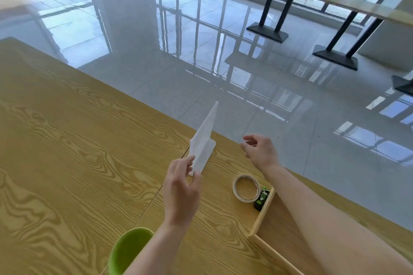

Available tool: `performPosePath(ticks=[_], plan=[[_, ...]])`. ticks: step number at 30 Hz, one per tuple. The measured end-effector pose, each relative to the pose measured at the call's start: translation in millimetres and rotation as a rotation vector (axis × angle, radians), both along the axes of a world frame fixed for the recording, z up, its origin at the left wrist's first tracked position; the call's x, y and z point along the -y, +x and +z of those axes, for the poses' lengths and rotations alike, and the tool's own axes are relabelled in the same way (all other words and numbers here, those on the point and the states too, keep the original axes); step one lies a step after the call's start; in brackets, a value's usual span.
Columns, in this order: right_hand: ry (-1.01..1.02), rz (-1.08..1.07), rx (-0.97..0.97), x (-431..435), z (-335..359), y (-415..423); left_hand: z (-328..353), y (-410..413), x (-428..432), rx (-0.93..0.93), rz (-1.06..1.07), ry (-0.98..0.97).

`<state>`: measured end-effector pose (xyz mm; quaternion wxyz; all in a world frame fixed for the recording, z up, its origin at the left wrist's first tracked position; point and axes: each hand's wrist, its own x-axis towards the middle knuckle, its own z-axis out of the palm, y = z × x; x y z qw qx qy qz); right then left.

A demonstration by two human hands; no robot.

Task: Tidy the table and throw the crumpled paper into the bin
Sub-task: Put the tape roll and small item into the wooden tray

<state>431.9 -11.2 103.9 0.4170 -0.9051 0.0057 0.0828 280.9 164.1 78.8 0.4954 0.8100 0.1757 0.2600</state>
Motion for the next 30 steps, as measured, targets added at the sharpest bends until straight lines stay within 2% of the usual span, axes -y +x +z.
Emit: performPosePath(ticks=[8, 12, 19, 22, 30], plan=[[-0.450, 0.199, -0.031, 73.3, -34.4, -48.9, -44.8, 13.8, 62.2, -0.338, -0.500, 0.337], [-0.681, 0.346, -0.011, 85.9, -54.5, -56.7, -58.1, 46.4, 89.2, -0.369, -0.653, 0.540], [-1.054, 0.594, 0.039, 83.1, -76.4, -48.1, -89.1, 86.9, 112.8, -0.590, -0.834, 0.800], [-1.099, 0.623, 0.007, 80.5, -84.6, -44.2, -95.0, 93.3, 114.6, -0.606, -0.857, 0.844], [-1.030, 0.572, -0.009, 78.1, -95.5, -44.7, -98.5, 100.4, 115.2, -0.614, -0.797, 0.854]])
